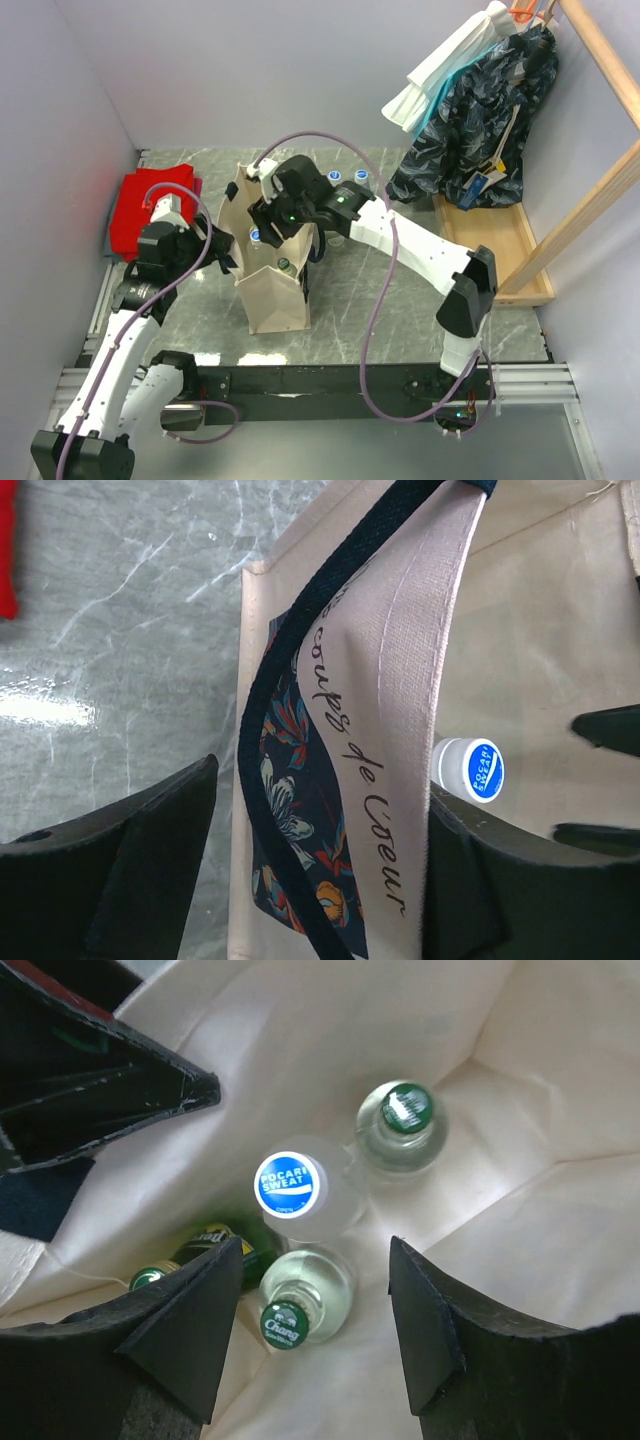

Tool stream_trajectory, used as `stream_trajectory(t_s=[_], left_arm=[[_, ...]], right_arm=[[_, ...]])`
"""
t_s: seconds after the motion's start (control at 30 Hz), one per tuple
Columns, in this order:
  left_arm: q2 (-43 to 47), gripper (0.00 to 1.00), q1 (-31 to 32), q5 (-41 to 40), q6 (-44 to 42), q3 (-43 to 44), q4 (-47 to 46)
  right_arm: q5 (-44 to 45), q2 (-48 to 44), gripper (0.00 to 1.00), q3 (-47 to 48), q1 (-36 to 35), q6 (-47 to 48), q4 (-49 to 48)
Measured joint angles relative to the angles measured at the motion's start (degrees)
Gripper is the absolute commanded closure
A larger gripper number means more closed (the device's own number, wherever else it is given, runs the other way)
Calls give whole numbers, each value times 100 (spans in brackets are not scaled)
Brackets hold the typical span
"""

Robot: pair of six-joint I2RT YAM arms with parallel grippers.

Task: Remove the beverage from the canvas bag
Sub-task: Take out the drink from the canvas bag.

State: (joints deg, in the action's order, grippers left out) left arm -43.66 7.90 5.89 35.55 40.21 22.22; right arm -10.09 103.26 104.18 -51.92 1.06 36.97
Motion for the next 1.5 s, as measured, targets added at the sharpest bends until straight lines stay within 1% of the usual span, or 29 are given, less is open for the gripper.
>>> stream_trajectory(t_s=[0.1, 0.27, 0.5, 0.67, 0.73, 0.8, 0.9, 0.97, 1.23, 1.5], left_arm=[[-7, 22, 50, -63, 13, 0, -2], [-7, 20, 131, -175, 31, -2, 0], [-4, 18, 197, -323, 70, -2, 17], [44, 14, 201, -334, 70, -7, 33], [94, 14, 201, -319, 70, -26, 26], [168, 16, 201, -302, 68, -68, 2], [282, 13, 201, -273, 59, -96, -15], [337, 13, 201, -273, 52, -96, -17], [343, 12, 201, -267, 50, -98, -31], [343, 11, 201, -264, 50, -98, -33]], right_arm=[[-39, 205, 33, 83, -46, 33, 125], [-184, 278, 33, 107, -61, 66, 238], [-350, 286, 32, 573, -87, 153, 326], [-450, 417, 32, 903, -133, 186, 420], [-461, 485, 32, 914, -146, 190, 431], [-461, 570, 32, 914, -162, 195, 459], [-459, 688, 32, 905, -173, 201, 481], [-459, 726, 32, 898, -173, 201, 487], [-457, 785, 32, 896, -173, 201, 490], [-435, 1137, 33, 898, -175, 201, 494]])
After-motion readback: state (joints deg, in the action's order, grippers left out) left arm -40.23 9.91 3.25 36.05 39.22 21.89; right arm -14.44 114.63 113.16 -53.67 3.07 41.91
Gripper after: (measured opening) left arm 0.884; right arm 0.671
